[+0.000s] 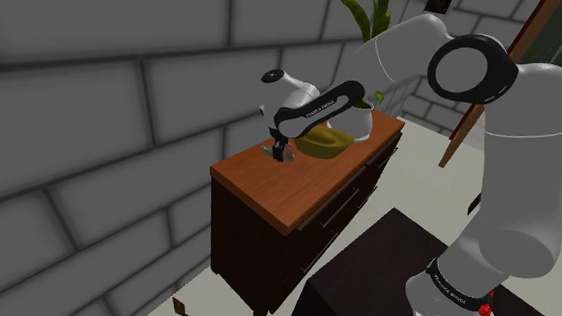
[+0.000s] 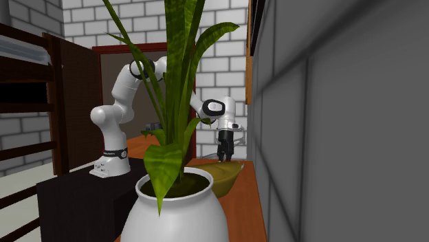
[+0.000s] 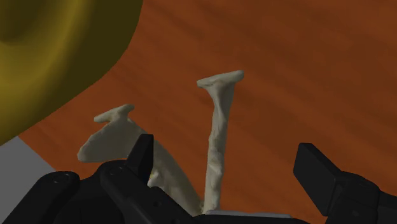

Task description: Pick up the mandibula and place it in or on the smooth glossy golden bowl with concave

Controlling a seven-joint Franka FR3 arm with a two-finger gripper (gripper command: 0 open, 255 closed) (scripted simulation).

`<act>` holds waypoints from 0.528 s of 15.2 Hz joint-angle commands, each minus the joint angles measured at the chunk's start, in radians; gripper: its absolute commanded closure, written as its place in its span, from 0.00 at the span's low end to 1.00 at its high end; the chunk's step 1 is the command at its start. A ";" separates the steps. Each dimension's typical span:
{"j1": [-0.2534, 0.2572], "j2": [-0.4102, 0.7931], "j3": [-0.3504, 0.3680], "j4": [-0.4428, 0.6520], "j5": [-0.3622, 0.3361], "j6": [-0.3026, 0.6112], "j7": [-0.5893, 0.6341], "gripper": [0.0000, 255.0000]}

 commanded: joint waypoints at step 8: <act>-0.005 0.032 -0.009 -0.001 -0.014 0.034 0.008 0.00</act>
